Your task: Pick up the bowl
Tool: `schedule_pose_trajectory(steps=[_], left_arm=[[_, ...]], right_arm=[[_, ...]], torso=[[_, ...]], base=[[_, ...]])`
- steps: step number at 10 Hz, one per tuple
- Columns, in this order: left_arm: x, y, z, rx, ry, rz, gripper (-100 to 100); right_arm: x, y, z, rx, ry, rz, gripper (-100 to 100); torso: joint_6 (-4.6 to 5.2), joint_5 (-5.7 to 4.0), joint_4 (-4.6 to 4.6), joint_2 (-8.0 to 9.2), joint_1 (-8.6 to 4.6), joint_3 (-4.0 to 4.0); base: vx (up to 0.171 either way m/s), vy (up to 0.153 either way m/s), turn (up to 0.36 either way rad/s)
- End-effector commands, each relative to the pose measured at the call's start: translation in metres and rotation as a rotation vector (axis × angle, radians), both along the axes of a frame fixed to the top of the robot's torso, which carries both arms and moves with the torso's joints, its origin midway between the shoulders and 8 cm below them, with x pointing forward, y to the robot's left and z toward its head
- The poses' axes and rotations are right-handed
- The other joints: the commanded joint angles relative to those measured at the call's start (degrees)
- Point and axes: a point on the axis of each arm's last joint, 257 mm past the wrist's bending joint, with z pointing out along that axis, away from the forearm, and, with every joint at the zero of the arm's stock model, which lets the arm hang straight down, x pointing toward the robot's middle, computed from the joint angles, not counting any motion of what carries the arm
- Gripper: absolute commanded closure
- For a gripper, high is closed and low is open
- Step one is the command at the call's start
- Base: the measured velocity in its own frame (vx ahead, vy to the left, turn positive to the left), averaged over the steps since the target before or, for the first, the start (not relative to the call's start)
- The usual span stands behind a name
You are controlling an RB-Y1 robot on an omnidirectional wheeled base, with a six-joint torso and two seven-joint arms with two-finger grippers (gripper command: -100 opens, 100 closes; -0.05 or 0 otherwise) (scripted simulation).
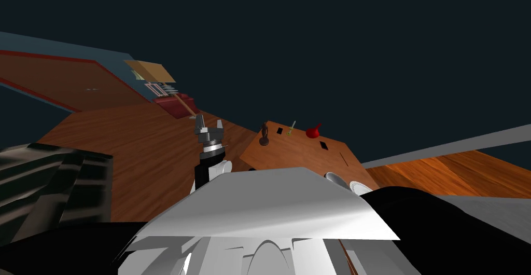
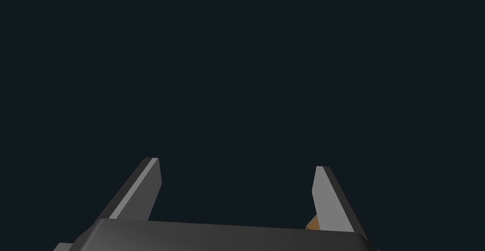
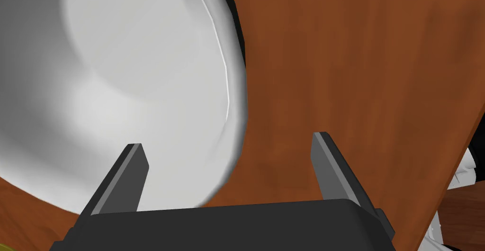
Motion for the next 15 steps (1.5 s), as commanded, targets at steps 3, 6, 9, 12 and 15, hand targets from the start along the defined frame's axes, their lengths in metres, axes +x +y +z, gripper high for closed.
schedule_pose_trajectory(steps=[3, 6, 9, 12, 15], left_arm=[[0.0, 0.0, 0.0, 0.0, 0.0, 0.0, 0], [0.0, 0.0, 0.0, 0.0, 0.0, 0.0, 0], [0.0, 0.0, 0.0, 0.0, 0.0, 0.0, 0], [0.0, 0.0, 0.0, 0.0, 0.0, 0.0, 0], [0.0, 0.0, 0.0, 0.0, 0.0, 0.0, 0]], right_arm=[[0.001, 0.002, -0.001, 0.003, -0.001, 0.001, -100], [0.003, 0.005, -0.01, 0.027, 0.009, -0.023, -100], [0.008, 0.001, -0.017, 0.037, 0.018, -0.05, -100], [0.022, -0.021, -0.021, 0.014, 0.019, -0.086, -100], [0.038, -0.023, -0.026, 0.025, 0.014, -0.107, -100]], torso=[[0.01, -0.01, 0.0, -0.01, -0.02, -0.01], [0.0, 0.0, 0.0, 0.01, 0.0, 0.0], [0.04, 0.0, 0.07, 0.29, 0.01, 0.17], [0.03, -0.08, 0.1, 0.57, 0.04, 0.31], [0.02, -0.19, 0.06, 0.38, -0.08, 0.2]], base=[[0.004, -0.006, 0.017], [-0.037, 0.004, 0.054], [-0.104, 0.014, 0.101], [-0.135, 0.015, 0.128], [-0.084, 0.01, 0.089]])
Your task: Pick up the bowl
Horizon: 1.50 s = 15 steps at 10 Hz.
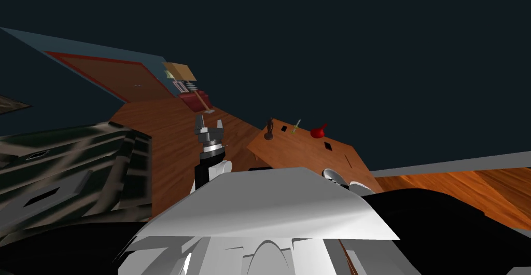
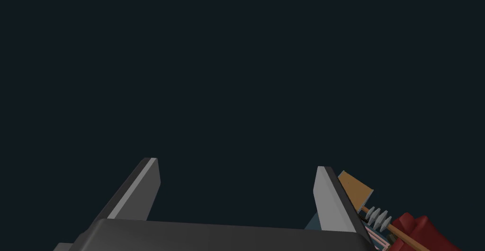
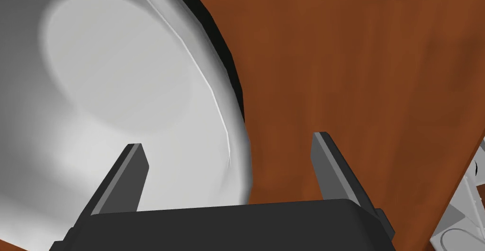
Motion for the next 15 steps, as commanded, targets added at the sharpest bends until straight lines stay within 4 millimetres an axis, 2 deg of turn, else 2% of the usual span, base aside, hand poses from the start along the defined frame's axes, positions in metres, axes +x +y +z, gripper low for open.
schedule_pose_trajectory(steps=[1, 2, 3, 4, 5, 6, 7, 8, 9, 10, 11, 12, 13, 14, 15], left_arm=[[0.0, 0.0, 0.0, 0.0, 0.0, 0.0, 0], [0.0, 0.0, 0.0, 0.0, 0.0, 0.0, 0], [0.0, 0.0, 0.0, 0.0, 0.0, 0.0, 0], [0.0, 0.0, 0.0, 0.0, 0.0, 0.0, 0], [0.0, 0.0, 0.0, 0.0, 0.0, 0.0, 0], [0.0, 0.0, 0.0, 0.0, 0.0, 0.0, 0], [0.0, 0.0, 0.0, 0.0, 0.0, 0.0, 0], [0.0, 0.0, 0.0, 0.0, 0.0, 0.0, 0], [0.0, 0.0, 0.0, 0.0, 0.0, 0.0, 0], [0.0, 0.0, 0.0, 0.0, 0.0, 0.0, 0], [0.0, 0.0, 0.0, 0.0, 0.0, 0.0, 0], [0.0, 0.0, 0.0, 0.0, 0.0, 0.0, 0], [0.0, 0.0, 0.0, 0.0, 0.0, 0.0, 0], [0.0, 0.0, 0.0, 0.0, 0.0, 0.0, 0], [0.0, 0.0, 0.0, 0.0, 0.0, 0.0, 0]], right_arm=[[-0.002, -0.014, 0.002, -0.023, 0.007, -0.016, -100], [0.007, -0.003, -0.005, 0.013, 0.009, -0.028, -100], [0.013, -0.016, -0.002, -0.014, 0.004, -0.038, -100], [0.016, -0.007, -0.009, 0.018, 0.014, -0.053, -100], [0.027, -0.017, -0.005, -0.001, 0.0, -0.057, -100], [0.02, -0.03, -0.002, -0.025, 0.011, -0.073, -100], [0.02, -0.03, -0.002, -0.025, 0.011, -0.073, -100], [0.032, -0.019, -0.008, 0.008, 0.009, -0.081, -100], [0.033, -0.036, -0.002, -0.026, 0.009, -0.099, -100], [0.041, -0.028, -0.007, 0.002, 0.013, -0.111, -100], [0.054, -0.035, -0.002, -0.012, -0.003, -0.113, -100], [0.046, -0.044, 0.0, -0.03, 0.006, -0.127, -100], [0.059, -0.034, -0.004, 0.0, 0.004, -0.134, -100], [0.072, -0.038, 0.0, -0.008, -0.013, -0.133, -100], [0.063, -0.049, 0.003, -0.03, -0.002, -0.15, -100]], torso=[[0.0, 0.0, 0.0, 0.0, 0.0, 0.0], [0.03, -0.01, -0.04, -0.15, -0.09, -0.09], [-0.04, -0.03, -0.02, -0.04, -0.07, -0.04], [-0.02, -0.05, 0.0, -0.03, -0.17, -0.01], [-0.05, -0.07, 0.0, -0.02, -0.23, -0.01], [-0.06, -0.13, 0.02, -0.04, -0.32, -0.01], [-0.03, -0.12, -0.01, -0.18, -0.36, -0.09], [-0.04, -0.14, -0.05, -0.36, -0.39, -0.19], [-0.12, -0.14, -0.03, -0.25, -0.3, -0.14], [-0.05, -0.12, -0.01, -0.17, -0.32, -0.09], [-0.09, -0.13, 0.02, 0.0, -0.33, 0.01], [-0.04, -0.13, 0.03, 0.01, -0.33, 0.02], [-0.01, -0.13, -0.01, -0.19, -0.37, -0.09], [-0.1, -0.13, -0.01, -0.15, -0.28, -0.08], [-0.04, -0.12, 0.0, -0.13, -0.32, -0.06]], base=[[-0.052, 0.017, 0.009], [-0.112, 0.026, 0.187], [-0.121, 0.023, 0.117], [-0.117, 0.013, 0.185], [-0.122, 0.013, 0.091], [-0.067, 0.02, -0.005], [-0.013, 0.013, -0.017], [-0.082, 0.039, 0.201], [-0.104, 0.032, 0.12], [-0.153, 0.028, 0.183], [-0.142, 0.033, 0.097], [-0.058, 0.022, -0.013], [-0.096, 0.049, 0.182], [-0.108, 0.037, 0.107], [-0.049, 0.005, -0.005]])
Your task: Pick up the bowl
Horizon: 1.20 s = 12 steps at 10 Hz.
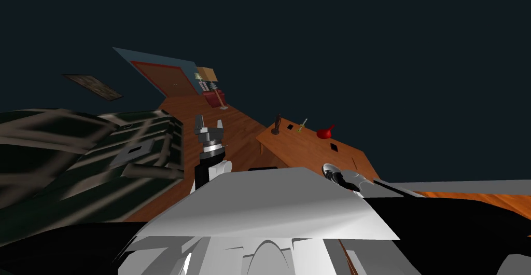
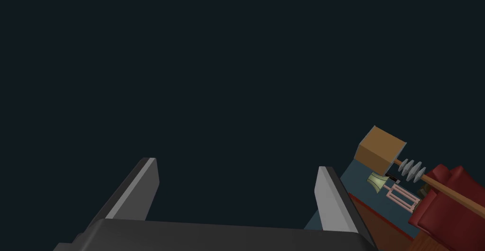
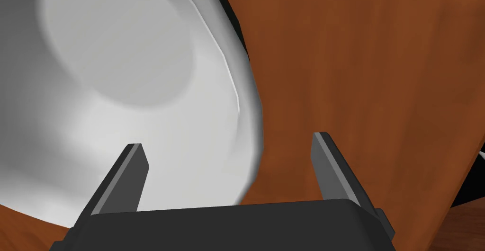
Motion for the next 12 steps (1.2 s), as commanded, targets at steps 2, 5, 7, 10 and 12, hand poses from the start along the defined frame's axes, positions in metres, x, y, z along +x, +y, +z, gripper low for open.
schedule_pose_trajectory(steps=[2, 5, 7, 10, 12], left_arm=[[0.0, 0.0, 0.0, 0.0, 0.0, 0.0, 0], [0.0, 0.0, 0.0, 0.0, 0.0, 0.0, 0], [0.0, 0.0, 0.0, 0.0, 0.0, 0.0, 0], [0.0, 0.0, 0.0, 0.0, 0.0, 0.0, 0], [0.0, 0.0, 0.0, 0.0, 0.0, 0.0, 0]], right_arm=[[0.021, -0.005, 0.005, 0.0, -0.013, -0.02, -100], [0.014, -0.008, 0.005, -0.01, -0.004, -0.028, 100], [0.014, -0.01, 0.005, -0.012, -0.005, -0.031, 100], [0.014, -0.01, 0.006, -0.013, -0.007, -0.034, 0], [-0.003, -0.008, 0.003, -0.014, 0.006, -0.01, 100]], torso=[[-0.07, 0.0, 0.02, 0.14, 0.08, 0.07], [-0.04, -0.01, -0.02, -0.15, -0.01, -0.08], [-0.09, -0.06, -0.04, -0.23, -0.06, -0.13], [-0.14, -0.06, -0.07, -0.27, -0.07, -0.16], [-0.02, -0.05, -0.16, -0.56, -0.23, -0.33]], base=[[-0.116, 0.036, 0.145], [-0.017, 0.006, -0.002], [0.0, 0.0, 0.0], [0.0, 0.0, 0.0], [0.132, -0.039, -0.153]])
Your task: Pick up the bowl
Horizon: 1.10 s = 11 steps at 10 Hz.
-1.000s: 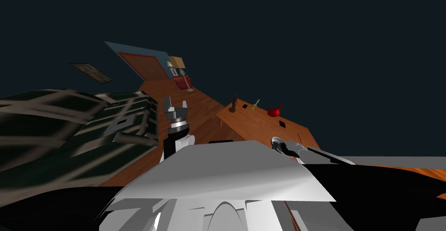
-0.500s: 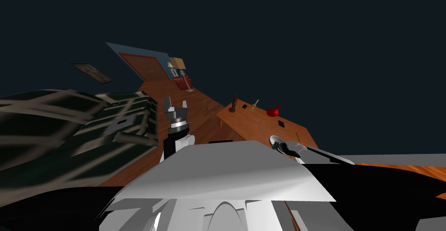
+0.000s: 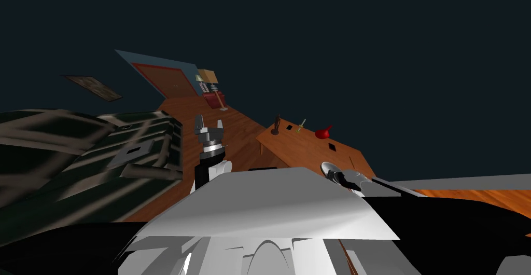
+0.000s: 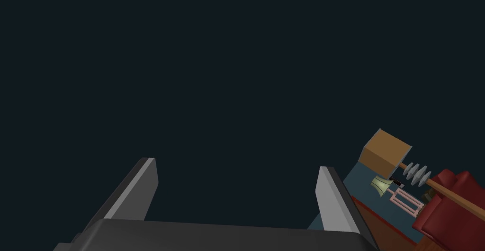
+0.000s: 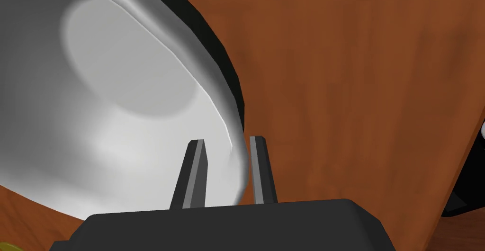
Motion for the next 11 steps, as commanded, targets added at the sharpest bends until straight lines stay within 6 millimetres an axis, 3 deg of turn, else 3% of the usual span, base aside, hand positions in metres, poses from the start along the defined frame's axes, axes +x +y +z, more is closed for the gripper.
schedule_pose_trajectory(steps=[1, 2, 3, 4, 5, 6, 7, 8, 9, 10, 11], left_arm=[[0.0, 0.0, 0.0, 0.0, 0.0, 0.0, 0], [0.0, 0.0, 0.0, 0.0, 0.0, 0.0, 0], [0.0, 0.0, 0.0, 0.0, 0.0, 0.0, 0], [0.0, 0.0, 0.0, 0.0, 0.0, 0.0, 0], [0.0, 0.0, 0.0, 0.0, 0.0, 0.0, 0], [0.0, 0.0, 0.0, 0.0, 0.0, 0.0, 0], [0.0, 0.0, 0.0, 0.0, 0.0, 0.0, 0], [0.0, 0.0, 0.0, 0.0, 0.0, 0.0, 0], [0.0, 0.0, 0.0, 0.0, 0.0, 0.0, 0], [0.0, 0.0, 0.0, 0.0, 0.0, 0.0, 0], [0.0, 0.0, 0.0, 0.0, 0.0, 0.0, 0]], right_arm=[[-0.002, 0.005, -0.003, 0.007, 0.002, 0.009, 100], [-0.014, -0.002, 0.0, -0.017, 0.006, 0.02, 100], [-0.021, 0.007, -0.005, 0.001, 0.015, 0.027, 100], [-0.017, 0.012, -0.006, 0.012, 0.008, 0.036, 100], [-0.028, 0.001, -0.001, -0.023, 0.012, 0.042, 100], [-0.039, 0.009, -0.006, -0.005, 0.025, 0.047, 100], [-0.045, 0.005, -0.001, -0.026, 0.022, 0.065, 100], [-0.047, 0.023, -0.008, 0.009, 0.019, 0.084, 100], [-0.055, 0.019, -0.003, -0.012, 0.018, 0.102, 100], [-0.057, 0.031, -0.007, 0.012, 0.018, 0.113, 100], [-0.062, 0.021, 0.001, -0.023, 0.014, 0.128, 100]], torso=[[0.0, 0.0, 0.0, 0.0, 0.0, 0.0], [-0.07, -0.01, 0.03, 0.1, 0.04, 0.05], [0.08, -0.01, -0.04, 0.04, -0.11, 0.0], [0.01, -0.06, -0.05, 0.03, -0.13, -0.01], [-0.12, -0.24, 0.0, 0.14, -0.14, 0.05], [-0.04, -0.24, -0.04, 0.0, -0.23, -0.02], [-0.09, -0.27, -0.06, -0.02, -0.22, -0.04], [-0.09, -0.24, -0.05, -0.11, -0.28, -0.08], [-0.2, -0.39, -0.04, -0.12, -0.23, -0.08], [-0.19, -0.47, -0.04, -0.2, -0.22, -0.12], [-0.27, -0.59, -0.01, -0.19, -0.27, -0.11]], base=[[0.068, -0.024, -0.006], [0.114, -0.047, -0.125], [0.111, -0.036, -0.124], [0.042, -0.018, -0.037], [0.105, -0.028, -0.161], [0.113, -0.024, -0.117], [0.133, -0.043, -0.189], [0.125, -0.034, -0.105], [0.145, -0.025, -0.159], [0.131, -0.036, -0.111], [0.157, -0.045, -0.233]])
